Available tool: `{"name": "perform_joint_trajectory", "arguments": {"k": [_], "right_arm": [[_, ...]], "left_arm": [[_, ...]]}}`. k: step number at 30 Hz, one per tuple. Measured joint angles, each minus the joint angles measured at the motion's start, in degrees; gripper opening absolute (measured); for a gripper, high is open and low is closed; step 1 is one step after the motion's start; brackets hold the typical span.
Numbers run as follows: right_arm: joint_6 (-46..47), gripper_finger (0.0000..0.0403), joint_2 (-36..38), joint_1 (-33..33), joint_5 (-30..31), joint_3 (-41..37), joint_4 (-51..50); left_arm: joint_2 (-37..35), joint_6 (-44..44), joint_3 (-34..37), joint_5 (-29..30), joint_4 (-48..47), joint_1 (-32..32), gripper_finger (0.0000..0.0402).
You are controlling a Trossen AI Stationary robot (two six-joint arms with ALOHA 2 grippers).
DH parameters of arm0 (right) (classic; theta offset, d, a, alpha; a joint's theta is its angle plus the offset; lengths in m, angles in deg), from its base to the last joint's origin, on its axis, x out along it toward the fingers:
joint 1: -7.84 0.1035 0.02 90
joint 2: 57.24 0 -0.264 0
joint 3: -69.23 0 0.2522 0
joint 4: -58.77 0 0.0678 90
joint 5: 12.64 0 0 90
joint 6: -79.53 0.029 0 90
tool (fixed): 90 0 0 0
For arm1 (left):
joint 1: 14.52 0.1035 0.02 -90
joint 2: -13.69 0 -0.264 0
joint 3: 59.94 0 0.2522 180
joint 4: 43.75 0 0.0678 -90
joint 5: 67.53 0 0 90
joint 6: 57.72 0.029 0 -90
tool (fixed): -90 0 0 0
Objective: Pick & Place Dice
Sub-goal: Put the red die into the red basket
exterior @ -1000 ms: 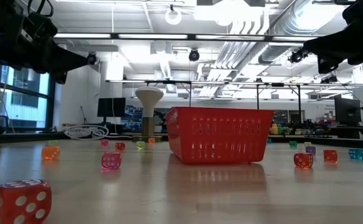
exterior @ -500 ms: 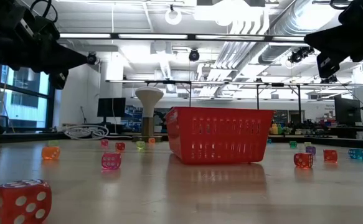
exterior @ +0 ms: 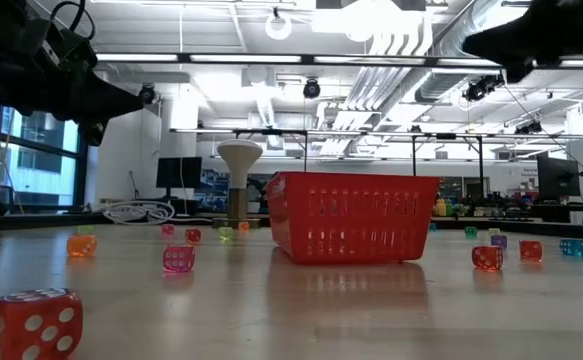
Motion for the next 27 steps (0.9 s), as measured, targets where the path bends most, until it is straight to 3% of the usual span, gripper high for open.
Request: {"name": "perform_joint_trajectory", "arguments": {"k": [6,12,15,18,22,27], "right_arm": [[10.33,0.0031,-19.98,0.10,-0.62,8.77,-9.22],[20.70,0.0015,-35.97,0.08,5.05,9.32,-9.76],[26.43,0.0020,-41.40,-0.14,10.71,9.27,-9.40],[31.85,0.0043,-45.10,-1.35,11.90,9.27,-7.45],[38.01,0.0101,-48.73,-5.08,8.27,9.29,-6.22],[46.15,0.0186,-52.53,-12.67,-4.71,9.77,-5.87]], "left_arm": [[0.11,2.74,0.00,2.27,0.02,0.02,0.0003],[0.11,2.84,0.00,-0.08,0.02,0.00,0.0003],[0.11,2.84,0.00,-0.95,0.01,-0.02,0.0003],[0.11,2.39,0.00,-0.97,0.00,-0.02,0.0003],[0.11,1.58,0.00,-0.97,0.01,-0.02,0.0003],[0.11,1.50,0.00,-1.11,-0.01,-0.02,0.0003]]}}
